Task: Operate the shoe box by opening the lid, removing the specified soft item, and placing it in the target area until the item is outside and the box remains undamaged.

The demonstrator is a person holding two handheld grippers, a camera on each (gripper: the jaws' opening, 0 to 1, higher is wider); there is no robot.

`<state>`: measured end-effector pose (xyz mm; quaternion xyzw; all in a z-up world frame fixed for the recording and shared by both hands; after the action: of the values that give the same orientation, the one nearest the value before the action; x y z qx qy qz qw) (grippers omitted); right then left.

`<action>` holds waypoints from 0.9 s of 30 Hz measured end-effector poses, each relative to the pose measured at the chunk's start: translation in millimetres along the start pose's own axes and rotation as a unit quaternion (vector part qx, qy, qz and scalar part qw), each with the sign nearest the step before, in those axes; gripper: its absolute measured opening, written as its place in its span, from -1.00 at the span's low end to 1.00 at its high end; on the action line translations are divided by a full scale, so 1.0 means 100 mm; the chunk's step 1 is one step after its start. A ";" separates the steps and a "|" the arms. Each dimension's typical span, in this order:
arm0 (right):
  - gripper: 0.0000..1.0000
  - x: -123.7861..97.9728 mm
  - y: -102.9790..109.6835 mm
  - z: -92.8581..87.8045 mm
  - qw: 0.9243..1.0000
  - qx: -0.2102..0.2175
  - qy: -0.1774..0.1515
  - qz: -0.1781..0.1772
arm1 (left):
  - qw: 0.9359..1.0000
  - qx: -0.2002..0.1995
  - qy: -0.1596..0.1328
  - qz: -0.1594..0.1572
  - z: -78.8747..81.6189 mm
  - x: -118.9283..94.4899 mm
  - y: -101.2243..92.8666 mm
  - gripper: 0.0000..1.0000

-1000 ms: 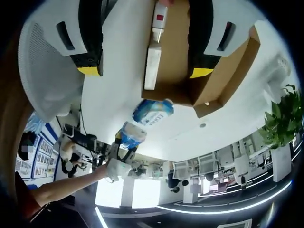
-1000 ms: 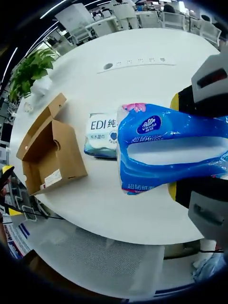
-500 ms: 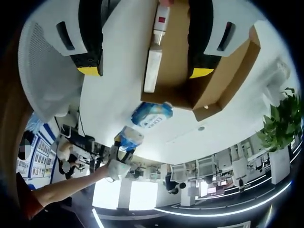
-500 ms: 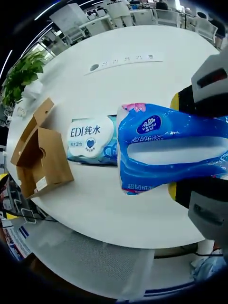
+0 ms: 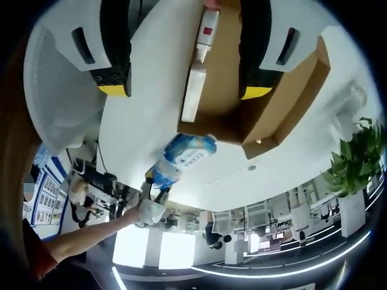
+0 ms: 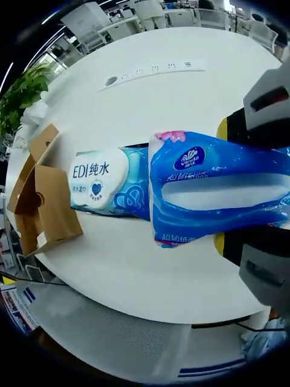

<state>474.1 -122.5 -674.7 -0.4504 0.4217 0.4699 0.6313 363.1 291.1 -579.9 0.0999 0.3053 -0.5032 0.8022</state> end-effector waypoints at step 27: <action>-0.06 0.28 -0.11 -0.09 1.000 -0.006 0.004 0.014 | 1.000 -0.010 0.013 0.012 -0.06 -0.03 0.02 0.44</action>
<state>490.1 -126.5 -701.9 -0.4503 0.4277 0.4793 0.6201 361.7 296.8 -583.1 0.1018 0.3195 -0.4889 0.8053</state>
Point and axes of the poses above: the point that each gripper's makers call its tool centre point, and the gripper's own axes: x roughly forward along the fingers, y roughly to its left, z roughly out of its top, the point moved 7 cm from there along -x, roughly backward along the fingers, and after that the axes turned 5 degrees about -z, right-handed, at the moved point
